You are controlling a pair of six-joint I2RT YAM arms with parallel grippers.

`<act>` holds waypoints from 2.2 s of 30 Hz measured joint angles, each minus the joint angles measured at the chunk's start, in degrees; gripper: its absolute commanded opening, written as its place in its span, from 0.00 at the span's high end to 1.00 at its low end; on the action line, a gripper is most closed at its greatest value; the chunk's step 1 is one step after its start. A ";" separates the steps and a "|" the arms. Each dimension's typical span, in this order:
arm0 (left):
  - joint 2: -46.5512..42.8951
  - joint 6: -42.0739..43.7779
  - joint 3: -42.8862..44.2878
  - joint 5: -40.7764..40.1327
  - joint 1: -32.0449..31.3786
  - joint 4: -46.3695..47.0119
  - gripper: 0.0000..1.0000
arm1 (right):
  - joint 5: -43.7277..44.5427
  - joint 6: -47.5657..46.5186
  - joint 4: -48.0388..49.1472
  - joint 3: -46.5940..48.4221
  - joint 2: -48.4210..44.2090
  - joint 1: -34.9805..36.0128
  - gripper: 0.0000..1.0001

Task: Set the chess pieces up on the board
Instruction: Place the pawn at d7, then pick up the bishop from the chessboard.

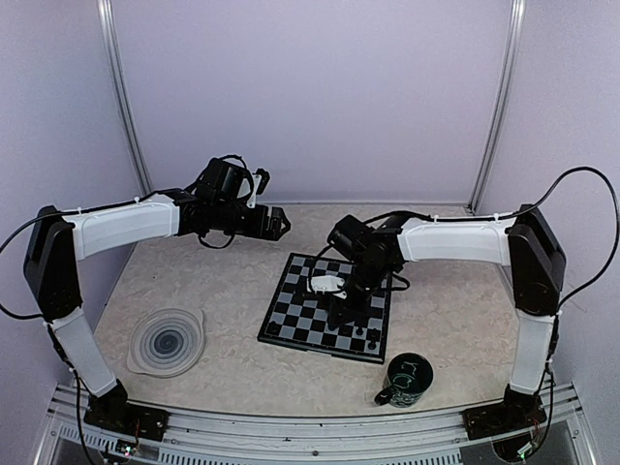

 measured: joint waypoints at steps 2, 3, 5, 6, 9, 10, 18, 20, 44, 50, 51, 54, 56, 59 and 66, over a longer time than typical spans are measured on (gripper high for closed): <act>0.00 0.00 0.00 0.02 0.00 0.00 0.01 | 0.46 0.00 -0.09 0.55 1.07 0.00 0.92; 0.00 0.00 0.02 0.00 0.00 0.00 0.01 | 0.68 0.02 -0.07 0.76 1.60 0.00 0.92; 0.00 0.00 0.00 0.02 0.00 0.00 0.01 | 1.11 0.09 -0.09 1.03 2.56 0.00 0.92; 0.00 0.00 0.02 0.02 0.00 0.00 0.01 | 1.31 0.13 -0.13 1.16 3.06 0.00 0.92; 0.00 0.00 0.00 0.04 0.00 0.00 0.01 | 1.55 0.22 -0.13 1.42 4.04 0.02 0.91; 0.00 0.00 0.00 0.04 0.00 0.00 0.01 | 1.64 0.22 -0.11 1.53 4.28 0.02 0.91; 0.00 0.00 0.02 0.02 0.00 0.00 0.01 | 2.45 0.35 0.13 1.92 5.81 0.07 0.89; 0.00 0.00 0.00 0.04 0.00 0.00 0.01 | 2.86 0.42 0.39 2.25 5.92 0.07 0.89; 0.00 0.00 0.02 0.42 0.00 -0.02 0.01 | 6.34 0.68 1.16 3.30 6.62 0.04 0.68; -0.46 0.02 -0.74 -0.83 -0.04 1.55 0.01 | 6.45 0.39 0.52 6.10 4.79 -1.55 0.68; -1.14 0.37 -1.77 -0.92 -0.15 2.67 0.01 | 6.36 0.37 0.52 6.14 3.87 -2.43 0.68; -6.21 2.38 -8.52 -2.10 -1.18 8.70 0.01 | 6.27 0.22 0.90 6.05 1.55 -6.19 0.69; -11.21 5.01 -13.79 -4.04 -3.48 13.55 0.01 | 6.14 0.24 2.05 5.22 0.04 -9.64 0.69; -20.44 8.20 -22.16 -6.86 -7.82 22.88 0.01 | 5.79 0.37 4.17 2.97 -1.79 -14.62 0.69; -17.79 11.06 -14.16 -13.00 -7.54 23.91 0.01 | 5.09 0.39 8.44 -4.20 -5.64 -20.02 0.69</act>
